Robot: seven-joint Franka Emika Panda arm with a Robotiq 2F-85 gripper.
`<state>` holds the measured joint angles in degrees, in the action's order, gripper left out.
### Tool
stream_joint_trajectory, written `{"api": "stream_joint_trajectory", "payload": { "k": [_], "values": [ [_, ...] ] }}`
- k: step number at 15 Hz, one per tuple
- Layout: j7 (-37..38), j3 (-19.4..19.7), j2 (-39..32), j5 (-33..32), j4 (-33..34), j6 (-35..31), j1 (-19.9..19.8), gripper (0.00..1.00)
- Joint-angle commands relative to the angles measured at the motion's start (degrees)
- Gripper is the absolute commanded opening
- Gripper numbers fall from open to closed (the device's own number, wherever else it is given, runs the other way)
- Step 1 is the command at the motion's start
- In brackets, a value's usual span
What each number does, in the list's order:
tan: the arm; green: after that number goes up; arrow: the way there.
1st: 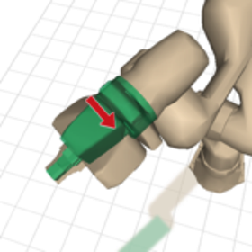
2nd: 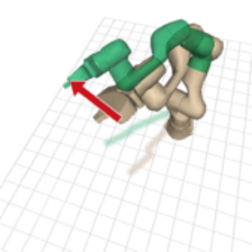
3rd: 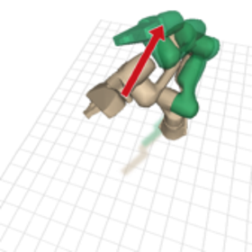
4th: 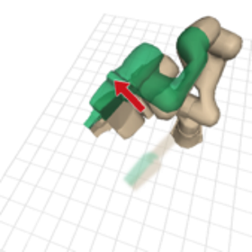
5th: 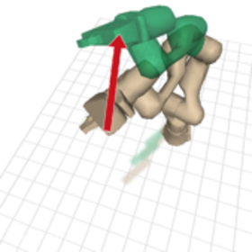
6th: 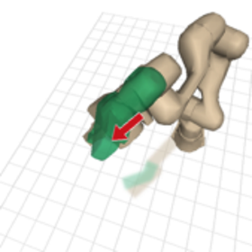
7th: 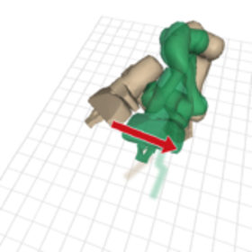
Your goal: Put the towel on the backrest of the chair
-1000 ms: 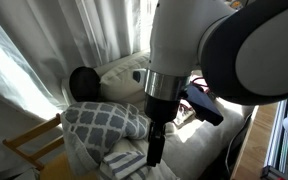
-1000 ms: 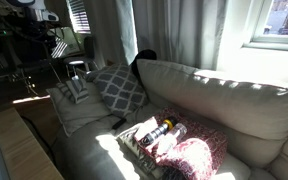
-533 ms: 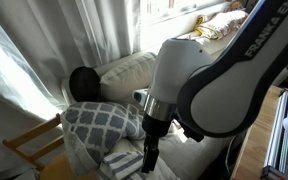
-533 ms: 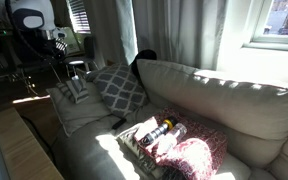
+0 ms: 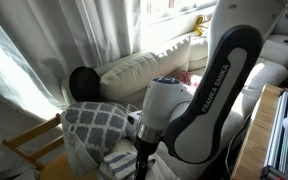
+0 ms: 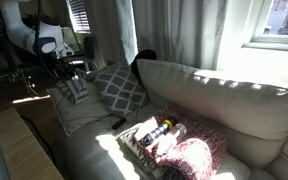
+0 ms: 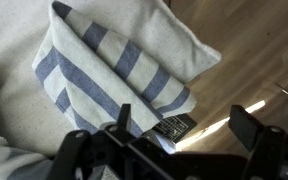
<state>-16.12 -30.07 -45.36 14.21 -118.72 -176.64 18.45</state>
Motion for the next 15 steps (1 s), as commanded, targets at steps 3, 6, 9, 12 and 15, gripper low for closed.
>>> {"api": "stream_joint_trajectory", "payload": {
  "k": [3, 6, 9, 12, 15],
  "values": [
    [4.21, -0.15, -4.01, -6.29, 3.3, -0.14, -0.66, 1.0],
    [4.16, -0.28, -5.99, -6.93, 5.18, -1.56, -0.36, 1.0],
    [9.52, 5.03, -8.75, -7.44, 8.28, -8.82, 4.89, 1.0],
    [13.07, 10.34, -10.94, -7.91, 10.76, -12.63, 9.59, 1.0],
    [14.94, 11.43, -13.69, -8.3, 13.29, -13.12, 10.91, 1.0]
  ]
}}
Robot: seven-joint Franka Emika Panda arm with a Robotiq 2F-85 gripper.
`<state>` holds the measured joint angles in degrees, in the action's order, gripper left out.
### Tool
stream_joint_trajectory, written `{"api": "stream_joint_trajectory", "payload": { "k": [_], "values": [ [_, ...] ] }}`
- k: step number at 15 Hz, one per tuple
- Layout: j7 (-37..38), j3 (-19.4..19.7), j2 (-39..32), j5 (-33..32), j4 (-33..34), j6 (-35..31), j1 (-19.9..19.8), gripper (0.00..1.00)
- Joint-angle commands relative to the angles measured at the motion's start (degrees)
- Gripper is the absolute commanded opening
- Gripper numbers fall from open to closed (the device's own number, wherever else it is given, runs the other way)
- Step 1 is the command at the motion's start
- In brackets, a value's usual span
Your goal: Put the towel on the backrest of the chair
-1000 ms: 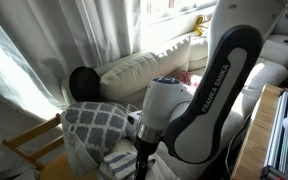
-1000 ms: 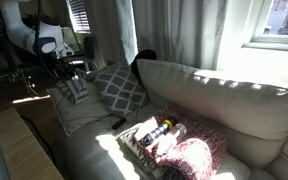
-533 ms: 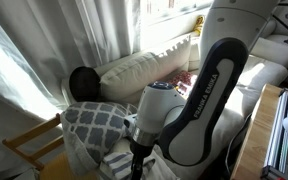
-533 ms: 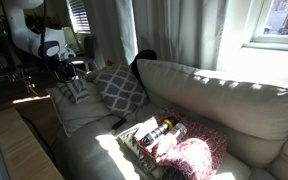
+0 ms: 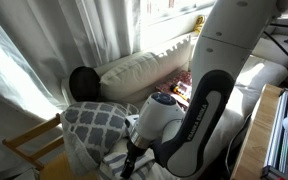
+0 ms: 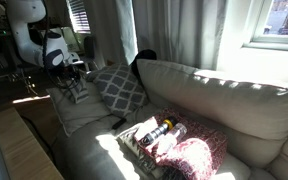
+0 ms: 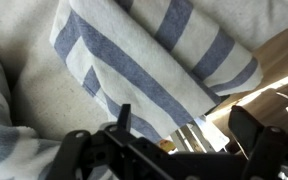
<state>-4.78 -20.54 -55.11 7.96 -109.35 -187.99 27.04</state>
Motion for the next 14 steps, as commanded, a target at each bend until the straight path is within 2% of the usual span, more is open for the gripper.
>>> {"api": "stream_joint_trajectory", "payload": {
  "k": [1, 4, 8, 9, 11, 12, 14],
  "values": [
    [3.8, 1.03, -4.95, -2.48, 4.85, -1.76, 1.81, 1.0],
    [4.19, 0.09, -7.3, -3.47, 7.58, -1.59, 1.82, 1.0],
    [4.7, 1.92, -9.45, -3.84, 10.8, -0.99, 4.14, 1.0],
    [4.78, 2.41, -9.82, -3.79, 11.27, -0.9, 4.67, 0.96],
    [4.93, 2.96, -10.51, -3.68, 12.18, -0.71, 5.29, 0.74],
    [5.0, 3.16, -10.8, -3.64, 12.6, -0.66, 5.54, 0.71],
    [5.39, 3.8, -10.98, -3.34, 13.01, -0.67, 6.15, 0.56]
  ]
}}
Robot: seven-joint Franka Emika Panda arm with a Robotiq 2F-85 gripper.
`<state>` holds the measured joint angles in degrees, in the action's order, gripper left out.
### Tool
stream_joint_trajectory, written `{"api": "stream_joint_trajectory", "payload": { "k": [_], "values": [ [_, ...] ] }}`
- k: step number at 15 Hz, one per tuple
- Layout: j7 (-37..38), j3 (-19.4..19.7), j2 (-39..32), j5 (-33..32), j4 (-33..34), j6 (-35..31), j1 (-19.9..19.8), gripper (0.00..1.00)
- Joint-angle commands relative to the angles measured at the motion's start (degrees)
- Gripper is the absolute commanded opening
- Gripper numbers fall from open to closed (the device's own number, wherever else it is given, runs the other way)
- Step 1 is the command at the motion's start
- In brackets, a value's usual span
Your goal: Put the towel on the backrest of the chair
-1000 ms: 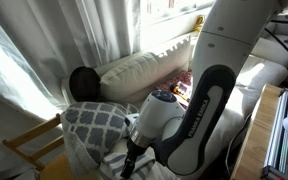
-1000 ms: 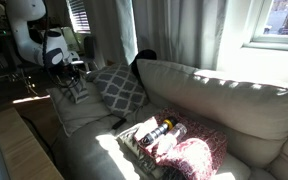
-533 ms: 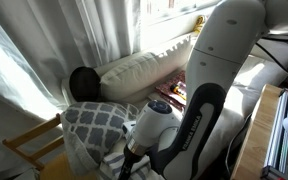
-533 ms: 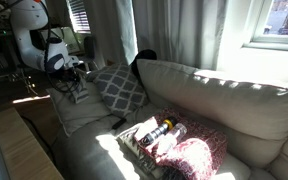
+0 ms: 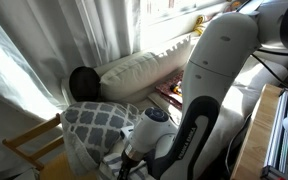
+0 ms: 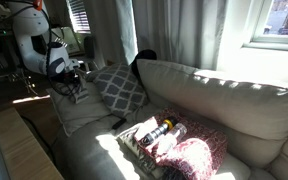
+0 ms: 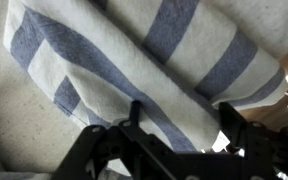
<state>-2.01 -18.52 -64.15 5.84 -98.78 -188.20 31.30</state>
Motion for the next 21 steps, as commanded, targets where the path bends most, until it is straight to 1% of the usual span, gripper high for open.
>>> {"api": "stream_joint_trajectory", "payload": {
  "k": [1, 4, 5, 8, 9, 10, 11, 13, 14, 15, 16, 18, 21],
  "values": [
    [2.92, 2.14, -1.67, -1.06, 2.29, -0.58, 2.07, 0.49],
    [3.6, 3.07, -0.04, -0.81, 0.95, -1.06, 1.98, 0.24],
    [3.9, 3.69, 0.77, -0.59, 0.3, -1.06, 2.11, 0.19],
    [4.76, 4.91, 3.17, -0.16, -1.62, -1.13, 1.95, 0.13],
    [5.0, 5.03, 3.75, -0.14, -2.04, -1.03, 1.71, 0.14],
    [5.25, 5.28, 4.42, -0.11, -2.55, -0.73, 1.59, 0.39],
    [5.61, 5.85, 4.85, 0.06, -2.75, -0.79, 1.86, 0.39],
    [5.69, 5.58, 5.25, -0.24, -3.05, -0.42, 1.32, 0.52],
    [5.89, 5.57, 5.34, -0.18, -3.09, -0.5, 1.28, 0.21],
    [5.83, 5.24, 5.4, -0.35, -3.11, -0.45, 0.94, 0.15],
    [5.92, 5.16, 5.49, -0.37, -3.16, -0.41, 0.86, 0.15],
    [6.08, 5.24, 5.77, -0.32, -3.4, -0.39, 0.88, 0.01],
    [6.62, 6.23, 7.46, 0.03, -5.1, -0.67, 1.17, 0.0]
  ]
}}
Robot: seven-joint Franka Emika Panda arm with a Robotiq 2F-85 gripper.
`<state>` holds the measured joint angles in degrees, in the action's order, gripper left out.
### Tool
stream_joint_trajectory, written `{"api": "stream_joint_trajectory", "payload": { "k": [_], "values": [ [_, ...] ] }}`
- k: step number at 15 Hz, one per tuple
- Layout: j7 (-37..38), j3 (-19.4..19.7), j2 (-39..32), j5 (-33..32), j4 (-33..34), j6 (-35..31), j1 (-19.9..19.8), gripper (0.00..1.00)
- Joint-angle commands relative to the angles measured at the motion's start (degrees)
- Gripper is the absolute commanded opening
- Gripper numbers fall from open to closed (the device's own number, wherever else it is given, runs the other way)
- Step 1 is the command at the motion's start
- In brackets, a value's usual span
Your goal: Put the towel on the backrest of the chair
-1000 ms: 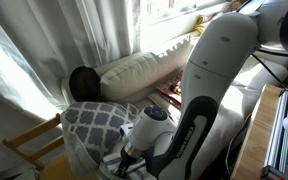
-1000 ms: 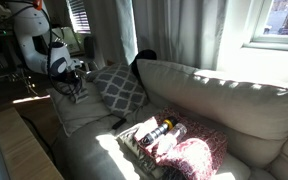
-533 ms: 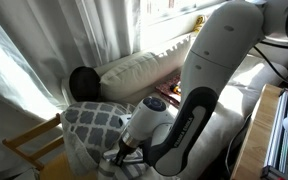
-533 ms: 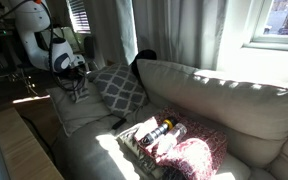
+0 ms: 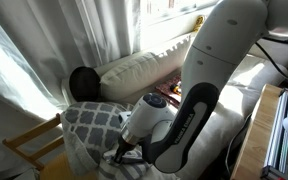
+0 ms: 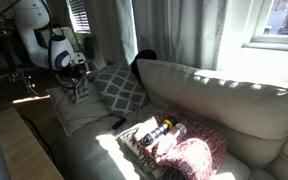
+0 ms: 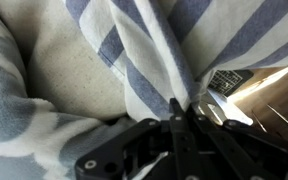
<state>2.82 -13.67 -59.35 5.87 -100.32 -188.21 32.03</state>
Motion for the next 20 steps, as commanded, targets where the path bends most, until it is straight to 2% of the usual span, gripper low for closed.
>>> {"api": "stream_joint_trajectory", "payload": {
  "k": [1, 6, 9, 10, 12, 16, 20],
  "values": [
    [2.17, 2.28, 3.94, 0.36, -4.93, -1.42, 0.66, 0.01],
    [3.24, 9.32, 12.1, 2.71, -13.31, -6.89, 2.64, 0.01],
    [3.43, 14.54, 16.79, 7.15, -18.62, -11.54, 5.07, 0.01],
    [1.61, 10.48, 11.93, 3.71, -12.28, -9.09, 1.54, 0.03],
    [1.55, 12.47, 14.52, 5.65, -15.1, -10.33, 2.47, 0.03],
    [1.96, 13.05, 15.87, 6.53, -16.79, -10.46, 3.38, 0.01],
    [0.85, 17.96, 18.55, 8.13, -17.71, -11.92, 4.44, 0.01]
  ]
}}
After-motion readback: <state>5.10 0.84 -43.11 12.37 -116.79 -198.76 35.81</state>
